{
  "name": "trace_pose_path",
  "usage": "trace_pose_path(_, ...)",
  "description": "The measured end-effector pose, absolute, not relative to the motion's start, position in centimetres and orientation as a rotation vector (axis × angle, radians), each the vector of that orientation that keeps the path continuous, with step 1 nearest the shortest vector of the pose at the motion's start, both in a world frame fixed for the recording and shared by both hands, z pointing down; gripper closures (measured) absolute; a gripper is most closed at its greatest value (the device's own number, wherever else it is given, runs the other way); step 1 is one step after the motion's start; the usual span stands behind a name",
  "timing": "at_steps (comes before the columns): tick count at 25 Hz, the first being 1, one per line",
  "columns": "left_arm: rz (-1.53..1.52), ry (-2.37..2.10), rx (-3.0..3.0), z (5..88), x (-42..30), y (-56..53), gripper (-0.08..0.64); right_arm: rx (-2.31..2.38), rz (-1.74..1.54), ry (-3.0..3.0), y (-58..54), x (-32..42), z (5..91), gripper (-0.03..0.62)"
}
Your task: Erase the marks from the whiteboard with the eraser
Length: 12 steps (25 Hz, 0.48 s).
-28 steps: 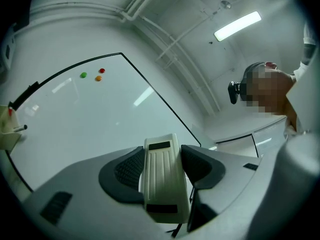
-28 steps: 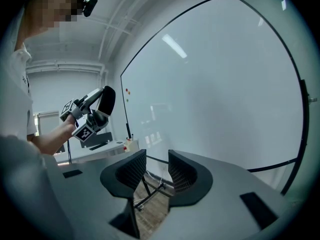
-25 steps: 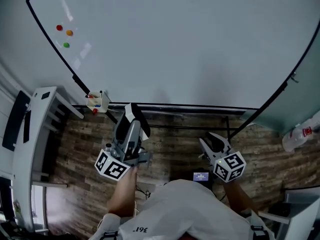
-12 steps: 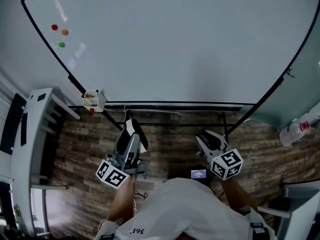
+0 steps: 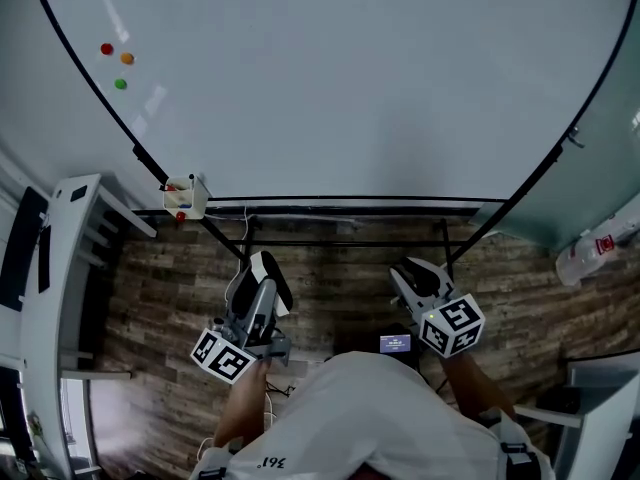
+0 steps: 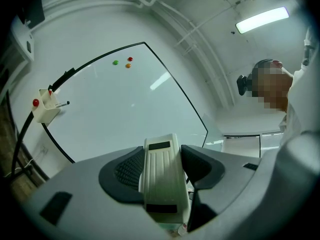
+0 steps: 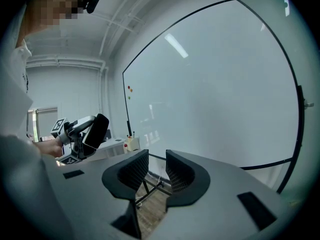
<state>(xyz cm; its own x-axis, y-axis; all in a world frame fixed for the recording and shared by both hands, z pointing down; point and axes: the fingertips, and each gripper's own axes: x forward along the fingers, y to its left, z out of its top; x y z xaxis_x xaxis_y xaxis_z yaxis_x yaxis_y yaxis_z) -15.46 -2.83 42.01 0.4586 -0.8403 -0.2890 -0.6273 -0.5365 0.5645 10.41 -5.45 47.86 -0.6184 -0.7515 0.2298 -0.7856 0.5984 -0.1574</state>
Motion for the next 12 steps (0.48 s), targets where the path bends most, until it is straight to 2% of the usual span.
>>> trace_pose_path(12,-0.752,-1.19,2.327,43.1,-15.3,-1.7,0.321,1.353,0.341,-2.668,-4.1,10.6,48.0,0.545)
